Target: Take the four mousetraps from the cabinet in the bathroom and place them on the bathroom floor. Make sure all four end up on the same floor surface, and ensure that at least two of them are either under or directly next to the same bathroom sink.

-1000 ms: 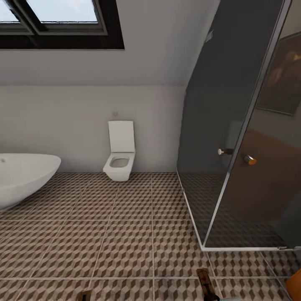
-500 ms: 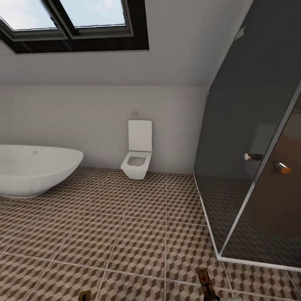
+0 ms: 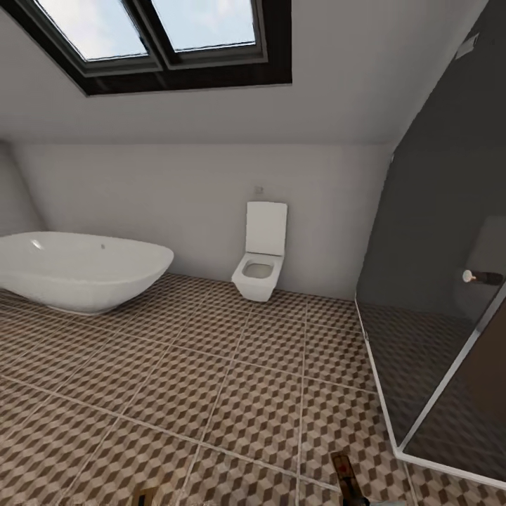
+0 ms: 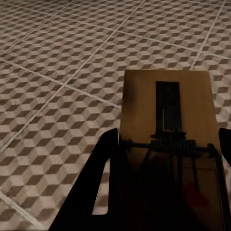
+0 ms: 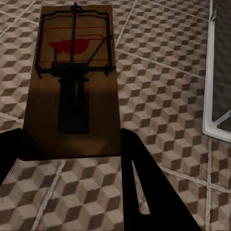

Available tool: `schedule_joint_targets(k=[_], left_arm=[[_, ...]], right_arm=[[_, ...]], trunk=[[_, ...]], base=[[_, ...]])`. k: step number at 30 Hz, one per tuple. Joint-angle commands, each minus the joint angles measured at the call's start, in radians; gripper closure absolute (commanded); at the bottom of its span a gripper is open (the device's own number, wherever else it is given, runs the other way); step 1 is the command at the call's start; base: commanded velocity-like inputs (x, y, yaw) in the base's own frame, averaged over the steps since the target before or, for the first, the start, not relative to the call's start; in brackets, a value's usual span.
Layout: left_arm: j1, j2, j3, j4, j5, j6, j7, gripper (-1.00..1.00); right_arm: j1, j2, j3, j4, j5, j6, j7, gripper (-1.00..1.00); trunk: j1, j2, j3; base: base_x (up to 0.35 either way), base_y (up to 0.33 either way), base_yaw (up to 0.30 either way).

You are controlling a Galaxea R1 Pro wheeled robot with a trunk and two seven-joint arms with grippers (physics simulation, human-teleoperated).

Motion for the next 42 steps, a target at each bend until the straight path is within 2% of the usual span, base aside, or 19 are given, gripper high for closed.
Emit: schedule_joint_targets(k=[1,9,17,42], left_arm=[[-0.002,0.0,0.006,0.004,-0.007,-0.005,0.006,1.0],[-0.002,0.0,0.006,0.004,-0.007,-0.005,0.006,1.0],[-0.002,0.0,0.006,0.004,-0.007,-0.005,0.007,1.0],[-0.002,0.0,0.006,0.004,-0.007,-0.005,0.007,1.0]], right_arm=[[0.0,0.001,-0.004,0.001,0.008,-0.003,-0.001,1.0],[0.0,0.0,-0.005,0.0,0.008,-0.003,-0.001,1.0],[0.0,0.001,-0.004,0.0,0.009,-0.003,-0.001,1.0],[0.0,0.0,-0.004,0.0,0.009,-0.003,-0.001,1.0]], trunk=[[0.0,-0.001,-0.001],[0.0,-0.001,-0.001],[0.0,-0.001,-0.001],[0.0,-0.001,-0.001]], base=[[0.0,0.0,0.284],[0.01,0.0,0.284],[0.166,0.0,0.284],[0.335,0.0,0.284]])
